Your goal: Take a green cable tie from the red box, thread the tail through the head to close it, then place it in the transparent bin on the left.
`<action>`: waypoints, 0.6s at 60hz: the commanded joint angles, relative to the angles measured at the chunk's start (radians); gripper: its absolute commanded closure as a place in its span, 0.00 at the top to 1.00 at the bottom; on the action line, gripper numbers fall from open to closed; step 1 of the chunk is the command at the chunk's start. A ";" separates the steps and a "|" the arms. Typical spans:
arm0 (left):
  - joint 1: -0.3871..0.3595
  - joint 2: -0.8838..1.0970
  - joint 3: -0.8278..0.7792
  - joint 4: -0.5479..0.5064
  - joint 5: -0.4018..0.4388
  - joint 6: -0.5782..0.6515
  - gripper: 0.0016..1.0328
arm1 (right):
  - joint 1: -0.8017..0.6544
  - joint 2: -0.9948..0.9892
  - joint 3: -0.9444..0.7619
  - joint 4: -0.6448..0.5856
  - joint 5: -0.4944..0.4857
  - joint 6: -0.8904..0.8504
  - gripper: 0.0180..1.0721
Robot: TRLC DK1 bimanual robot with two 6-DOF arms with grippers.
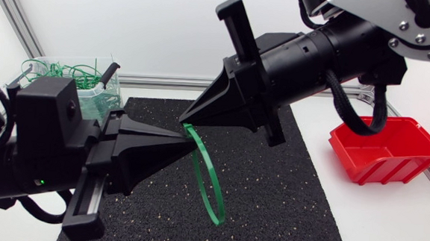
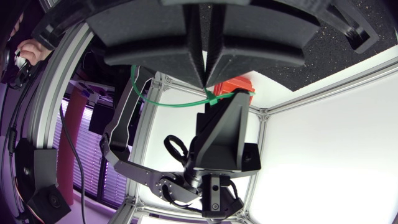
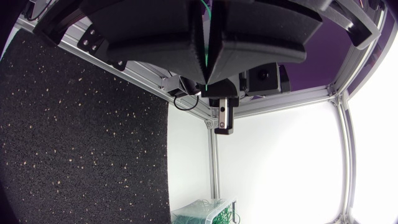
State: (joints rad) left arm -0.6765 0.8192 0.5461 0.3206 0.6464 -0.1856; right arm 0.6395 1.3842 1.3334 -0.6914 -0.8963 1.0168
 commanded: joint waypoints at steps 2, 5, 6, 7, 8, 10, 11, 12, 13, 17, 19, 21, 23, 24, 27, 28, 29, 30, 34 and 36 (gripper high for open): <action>-0.038 -0.022 0.049 -0.005 0.045 0.008 0.03 | -0.017 0.053 0.020 0.027 0.022 -0.015 0.06; -0.038 -0.022 0.049 -0.006 0.045 0.008 0.03 | -0.017 0.053 0.016 0.027 0.023 -0.017 0.06; -0.038 -0.023 0.049 -0.008 0.045 0.008 0.03 | -0.017 0.053 0.016 0.027 0.023 -0.017 0.06; -0.038 -0.023 0.048 -0.008 0.045 0.008 0.03 | -0.017 0.052 0.013 0.027 0.023 -0.017 0.06; -0.038 -0.023 0.046 -0.008 0.045 0.006 0.03 | -0.014 0.050 0.012 0.027 0.022 -0.017 0.06; -0.031 -0.022 0.043 -0.009 0.045 0.008 0.03 | -0.009 0.045 0.009 0.026 0.022 -0.018 0.06; -0.028 -0.022 0.043 -0.009 0.045 0.008 0.03 | -0.008 0.042 0.007 0.024 0.023 -0.018 0.06; -0.024 -0.020 0.041 -0.011 0.045 0.008 0.03 | -0.004 0.039 0.006 0.023 0.023 -0.018 0.06; -0.021 -0.018 0.041 -0.011 0.045 0.008 0.03 | -0.003 0.033 0.006 0.021 0.022 -0.020 0.06; 0.014 -0.009 0.043 -0.023 0.045 0.009 0.03 | 0.014 0.013 0.004 0.010 0.027 -0.034 0.06; 0.037 -0.005 0.046 -0.034 0.045 0.009 0.03 | 0.015 -0.001 0.003 0.010 0.033 -0.038 0.06; 0.061 -0.003 0.052 -0.058 0.047 0.009 0.03 | 0.019 -0.011 0.001 0.007 0.037 -0.047 0.09; 0.078 0.003 0.060 -0.081 0.047 0.011 0.03 | 0.023 -0.014 0.006 0.000 0.046 -0.055 0.19; 0.089 0.011 0.066 -0.094 0.047 0.012 0.03 | 0.025 -0.014 0.007 -0.010 0.048 -0.064 0.25; 0.115 0.031 0.086 -0.138 0.048 0.015 0.03 | 0.020 -0.008 0.020 -0.042 0.060 -0.095 0.36; 0.127 0.040 0.095 -0.170 0.048 0.023 0.03 | 0.019 -0.001 0.027 -0.066 0.076 -0.118 0.39; 0.134 0.043 0.101 -0.186 0.048 0.029 0.03 | 0.019 0.007 0.033 -0.088 0.086 -0.138 0.39; 0.138 0.049 0.107 -0.203 0.048 0.035 0.03 | 0.017 0.016 0.039 -0.111 0.097 -0.162 0.40; 0.161 0.070 0.130 -0.265 0.042 0.060 0.03 | 0.015 0.033 0.043 -0.142 0.151 -0.213 0.40; 0.169 0.078 0.141 -0.296 0.027 0.075 0.03 | 0.015 0.036 0.039 -0.142 0.204 -0.230 0.41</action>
State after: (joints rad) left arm -0.5358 0.8719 0.6327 0.0624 0.6899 -0.1551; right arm 0.6525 1.3941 1.3590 -0.8055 -0.7464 0.8616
